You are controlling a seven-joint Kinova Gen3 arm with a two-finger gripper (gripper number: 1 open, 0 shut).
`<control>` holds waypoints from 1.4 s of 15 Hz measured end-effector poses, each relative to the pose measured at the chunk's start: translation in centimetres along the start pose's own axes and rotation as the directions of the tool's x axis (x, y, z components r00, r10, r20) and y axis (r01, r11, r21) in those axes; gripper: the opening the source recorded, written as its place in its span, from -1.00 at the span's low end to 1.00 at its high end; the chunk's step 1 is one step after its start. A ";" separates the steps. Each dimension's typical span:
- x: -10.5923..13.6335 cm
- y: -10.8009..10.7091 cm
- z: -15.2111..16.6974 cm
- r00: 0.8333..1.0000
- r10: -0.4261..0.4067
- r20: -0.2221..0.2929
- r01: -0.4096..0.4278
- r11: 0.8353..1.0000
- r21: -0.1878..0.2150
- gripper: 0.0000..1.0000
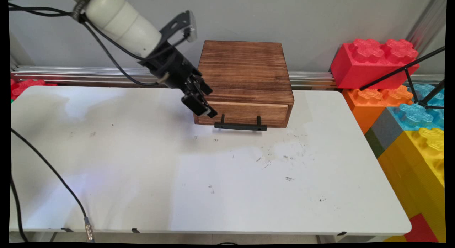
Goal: Open the drawer
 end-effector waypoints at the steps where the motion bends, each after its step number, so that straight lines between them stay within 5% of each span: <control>1: 0.3 0.1 0.6 1.000 0.006 0.008 -0.006 1.000 0.006 1.00; 12: 1.5 0.5 7.1 0.996 0.055 0.076 -0.059 0.997 0.052 1.00; 21: 1.7 -0.5 11.4 0.991 0.099 0.086 -0.103 0.994 0.048 1.00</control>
